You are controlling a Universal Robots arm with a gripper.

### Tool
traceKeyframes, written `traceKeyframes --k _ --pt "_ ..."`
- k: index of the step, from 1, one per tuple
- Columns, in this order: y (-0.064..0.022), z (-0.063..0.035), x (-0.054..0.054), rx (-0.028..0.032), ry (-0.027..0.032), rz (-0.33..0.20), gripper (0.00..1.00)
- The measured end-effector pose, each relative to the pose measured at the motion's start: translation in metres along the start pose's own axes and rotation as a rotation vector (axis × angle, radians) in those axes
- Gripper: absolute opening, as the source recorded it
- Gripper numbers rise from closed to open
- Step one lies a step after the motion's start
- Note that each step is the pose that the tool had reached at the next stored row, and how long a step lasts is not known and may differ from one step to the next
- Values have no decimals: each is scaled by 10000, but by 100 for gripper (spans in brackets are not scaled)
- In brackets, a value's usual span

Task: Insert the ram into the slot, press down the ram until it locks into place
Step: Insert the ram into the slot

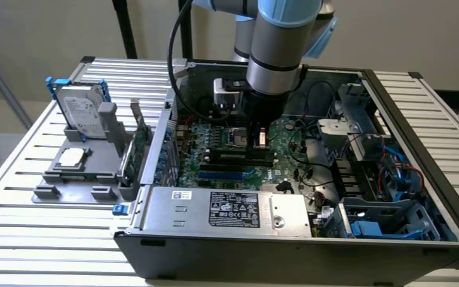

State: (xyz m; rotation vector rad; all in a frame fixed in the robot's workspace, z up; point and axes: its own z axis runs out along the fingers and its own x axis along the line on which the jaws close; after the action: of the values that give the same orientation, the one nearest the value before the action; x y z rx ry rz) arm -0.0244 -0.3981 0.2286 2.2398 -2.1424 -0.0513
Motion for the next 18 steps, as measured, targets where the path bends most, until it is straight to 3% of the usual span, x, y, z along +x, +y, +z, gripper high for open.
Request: traceKeyframes --k 18 --pt "-3 41 -19 -5 105 6 13"
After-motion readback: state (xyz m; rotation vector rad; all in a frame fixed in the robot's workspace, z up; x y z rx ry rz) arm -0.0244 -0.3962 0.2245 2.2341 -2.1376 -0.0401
